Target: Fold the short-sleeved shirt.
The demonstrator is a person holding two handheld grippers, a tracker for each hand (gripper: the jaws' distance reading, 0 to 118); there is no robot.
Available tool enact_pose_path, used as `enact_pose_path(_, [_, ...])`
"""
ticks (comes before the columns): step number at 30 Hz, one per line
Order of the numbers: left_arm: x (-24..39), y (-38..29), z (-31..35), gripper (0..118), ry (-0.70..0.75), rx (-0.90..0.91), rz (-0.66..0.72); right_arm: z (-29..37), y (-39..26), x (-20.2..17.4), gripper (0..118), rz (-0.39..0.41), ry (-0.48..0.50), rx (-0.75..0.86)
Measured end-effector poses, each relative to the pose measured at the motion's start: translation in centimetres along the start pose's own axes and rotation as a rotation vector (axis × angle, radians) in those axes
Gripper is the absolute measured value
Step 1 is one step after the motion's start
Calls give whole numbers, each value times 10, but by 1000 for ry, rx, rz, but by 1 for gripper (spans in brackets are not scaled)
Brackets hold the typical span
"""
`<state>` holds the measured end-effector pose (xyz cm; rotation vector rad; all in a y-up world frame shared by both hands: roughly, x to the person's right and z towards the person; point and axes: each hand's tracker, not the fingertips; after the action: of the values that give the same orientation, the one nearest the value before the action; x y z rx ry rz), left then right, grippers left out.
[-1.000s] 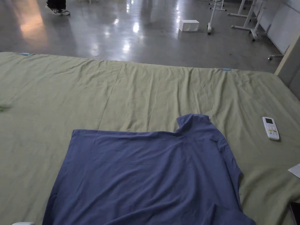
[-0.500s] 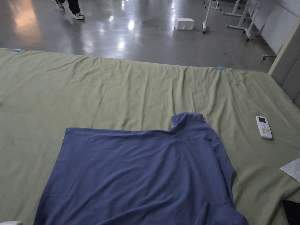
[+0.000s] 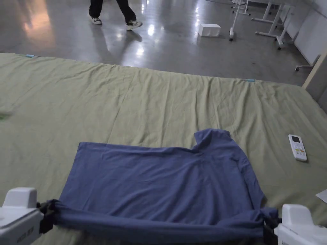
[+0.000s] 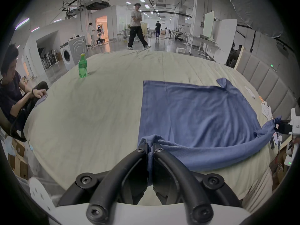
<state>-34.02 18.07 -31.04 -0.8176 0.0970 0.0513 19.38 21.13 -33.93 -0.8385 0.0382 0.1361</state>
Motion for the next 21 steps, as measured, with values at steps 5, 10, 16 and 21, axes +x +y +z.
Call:
enact_pose_path(5, [0, 37, -41, 6, 20, 3, -8, -50, 49, 1, 11, -9, -5, -6])
enact_pose_path(10, [5, 60, -88, 6, 43, -63, -21, -110, 84, -5, 11, -35, 3, -68])
enact_pose_path(16, [8, 70, -132, 6, 44, -136, -29, -147, 91, -16, 11, 22, -15, -145])
enact_pose_path(21, [24, 74, -120, 16, 42, -136, -48, -142, 83, -13, 36, 58, -14, -93])
